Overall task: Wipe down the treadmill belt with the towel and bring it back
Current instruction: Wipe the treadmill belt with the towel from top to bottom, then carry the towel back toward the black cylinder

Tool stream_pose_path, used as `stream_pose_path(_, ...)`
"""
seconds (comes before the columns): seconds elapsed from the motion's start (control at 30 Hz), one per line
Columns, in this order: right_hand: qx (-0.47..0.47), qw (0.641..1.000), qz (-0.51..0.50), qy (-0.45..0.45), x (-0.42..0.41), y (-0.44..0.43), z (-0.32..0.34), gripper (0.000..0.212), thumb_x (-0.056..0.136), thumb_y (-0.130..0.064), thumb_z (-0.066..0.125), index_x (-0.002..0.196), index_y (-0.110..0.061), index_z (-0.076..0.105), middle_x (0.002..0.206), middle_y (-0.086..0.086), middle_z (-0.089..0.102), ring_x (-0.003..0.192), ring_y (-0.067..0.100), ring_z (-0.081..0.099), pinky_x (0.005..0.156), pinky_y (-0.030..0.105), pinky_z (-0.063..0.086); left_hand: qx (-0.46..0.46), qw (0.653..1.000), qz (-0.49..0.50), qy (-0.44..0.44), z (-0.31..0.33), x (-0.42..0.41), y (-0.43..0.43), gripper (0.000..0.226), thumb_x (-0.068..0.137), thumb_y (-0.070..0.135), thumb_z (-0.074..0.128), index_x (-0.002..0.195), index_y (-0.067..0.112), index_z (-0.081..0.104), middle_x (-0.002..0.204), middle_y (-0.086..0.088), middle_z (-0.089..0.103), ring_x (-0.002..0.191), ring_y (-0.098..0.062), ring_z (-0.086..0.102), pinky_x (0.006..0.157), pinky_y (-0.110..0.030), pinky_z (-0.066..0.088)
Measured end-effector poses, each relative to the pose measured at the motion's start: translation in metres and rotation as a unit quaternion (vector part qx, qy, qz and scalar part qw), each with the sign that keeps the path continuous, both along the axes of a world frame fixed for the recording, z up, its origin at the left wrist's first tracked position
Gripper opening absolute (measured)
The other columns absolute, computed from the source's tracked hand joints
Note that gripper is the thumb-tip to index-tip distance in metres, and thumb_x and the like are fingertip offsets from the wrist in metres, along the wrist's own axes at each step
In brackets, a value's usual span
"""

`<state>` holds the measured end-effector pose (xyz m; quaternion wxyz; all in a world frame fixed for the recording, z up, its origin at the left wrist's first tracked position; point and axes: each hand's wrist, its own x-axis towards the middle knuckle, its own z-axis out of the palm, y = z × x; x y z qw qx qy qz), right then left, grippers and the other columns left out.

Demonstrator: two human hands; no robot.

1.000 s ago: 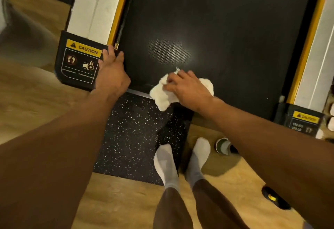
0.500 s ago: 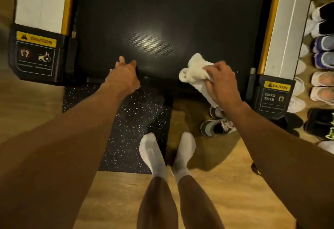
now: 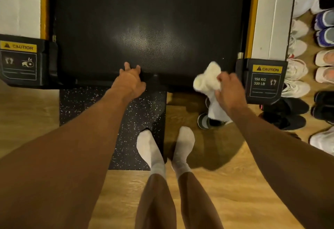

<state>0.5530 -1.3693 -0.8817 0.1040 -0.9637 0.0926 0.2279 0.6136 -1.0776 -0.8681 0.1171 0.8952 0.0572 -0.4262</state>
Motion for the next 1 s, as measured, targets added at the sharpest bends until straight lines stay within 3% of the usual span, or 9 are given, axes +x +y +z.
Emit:
stream_pose_path(0.1, -0.035, 0.978, 0.041, 0.204, -0.038, 0.0, -0.006, 0.047, 0.082, -0.019, 0.07, 0.124, -0.018, 0.048, 0.122, 0.01, 0.052, 0.109, 0.029, 0.053, 0.091, 0.039, 0.047, -0.02, 0.999, 0.021, 0.017, 0.011, -0.003, -0.007, 0.062, 0.097, 0.028, 0.053, 0.152, 0.021, 0.025, 0.161, -0.012, 0.011, 0.145, -0.034, 0.019, 0.118, -0.042, 0.023)
stream_pose_path(0.2, 0.086, 0.983, -0.1, 0.128, -0.055, 0.013, 0.012, 0.041, 0.081, -0.023, 0.073, 0.115, -0.019, 0.051, 0.116, 0.005, 0.057, 0.101, 0.022, 0.054, 0.079, 0.028, 0.038, -0.056, 0.991, 0.118, 0.028, 0.024, -0.017, -0.014, 0.054, 0.096, 0.034, 0.054, 0.146, 0.021, 0.038, 0.146, -0.012, 0.043, 0.131, -0.029, 0.044, 0.11, -0.037, 0.035)
stream_pose_path(0.3, 0.241, 0.947, -0.2, 0.076, -0.043, 0.033, 0.047, 0.051, 0.081, -0.021, 0.073, 0.123, -0.019, 0.043, 0.111, -0.001, 0.052, 0.098, 0.014, 0.05, 0.081, 0.031, 0.048, -0.125, 0.967, 0.209, 0.067, 0.044, -0.038, -0.027, 0.054, 0.096, 0.044, 0.051, 0.143, 0.021, 0.043, 0.145, -0.009, 0.046, 0.133, -0.027, 0.043, 0.11, -0.038, 0.032)
stream_pose_path(0.4, 0.364, 0.895, -0.239, 0.092, -0.014, 0.057, 0.101, 0.067, 0.081, -0.019, 0.074, 0.135, -0.026, 0.035, 0.11, -0.006, 0.052, 0.098, 0.013, 0.055, 0.086, 0.036, 0.052, -0.201, 0.915, 0.339, 0.091, 0.082, -0.049, -0.044, 0.059, 0.093, 0.058, 0.043, 0.138, 0.02, 0.048, 0.145, -0.006, 0.045, 0.132, -0.028, 0.043, 0.11, -0.048, 0.035)
stream_pose_path(0.5, 0.475, 0.837, -0.244, 0.121, 0.011, 0.077, 0.159, 0.063, 0.079, -0.017, 0.074, 0.133, -0.024, 0.043, 0.118, -0.001, 0.06, 0.103, 0.021, 0.062, 0.086, 0.043, 0.055, -0.286, 0.83, 0.473, 0.081, 0.14, -0.044, -0.049, 0.059, 0.089, 0.068, 0.039, 0.112, 0.019, 0.063, 0.127, -0.007, 0.061, 0.116, -0.028, 0.057, 0.101, -0.05, 0.043)
stream_pose_path(0.6, 0.537, 0.804, -0.218, 0.132, 0.025, 0.096, 0.221, 0.054, 0.079, -0.022, 0.074, 0.128, -0.021, 0.052, 0.113, 0.0, 0.067, 0.102, 0.022, 0.066, 0.08, 0.038, 0.057, -0.366, 0.776, 0.513, 0.023, 0.211, -0.035, -0.041, 0.073, 0.074, 0.081, 0.043, 0.108, 0.021, 0.07, 0.107, -0.006, 0.072, 0.102, -0.026, 0.067, 0.095, -0.049, 0.051)
stream_pose_path(0.7, 0.585, 0.773, -0.2, 0.141, 0.03, 0.115, 0.285, 0.039, 0.09, -0.035, 0.062, 0.127, -0.029, 0.051, 0.114, -0.002, 0.067, 0.1, 0.018, 0.067, 0.074, 0.032, 0.057, -0.375, 0.784, 0.494, -0.039, 0.282, -0.032, -0.023, 0.081, 0.06, 0.085, 0.052, 0.107, 0.022, 0.071, 0.103, -0.003, 0.073, 0.097, -0.022, 0.069, 0.088, -0.041, 0.054)
stream_pose_path(0.83, 0.632, 0.734, -0.216, 0.125, 0.035, 0.151, 0.357, 0.042, 0.093, -0.045, 0.055, 0.132, -0.031, 0.047, 0.121, 0.002, 0.064, 0.104, 0.021, 0.066, 0.086, 0.043, 0.056, -0.382, 0.804, 0.442, -0.114, 0.362, -0.049, 0.011, 0.04, 0.079, 0.05, 0.071, 0.101, 0.017, 0.07, 0.098, -0.001, 0.073, 0.09, -0.018, 0.07, 0.079, -0.032, 0.057)
stream_pose_path(1.0, 0.635, 0.747, -0.146, 0.13, 0.012, 0.22, 0.428, 0.032, 0.085, -0.041, 0.068, 0.114, -0.032, 0.06, 0.106, 0.0, 0.069, 0.097, 0.019, 0.068, 0.087, 0.044, 0.056, -0.368, 0.777, 0.476, -0.185, 0.437, -0.101, 0.064, 0.028, 0.088, 0.043, 0.064, 0.098, 0.018, 0.071, 0.096, 0.0, 0.074, 0.091, -0.017, 0.07, 0.081, -0.032, 0.058)
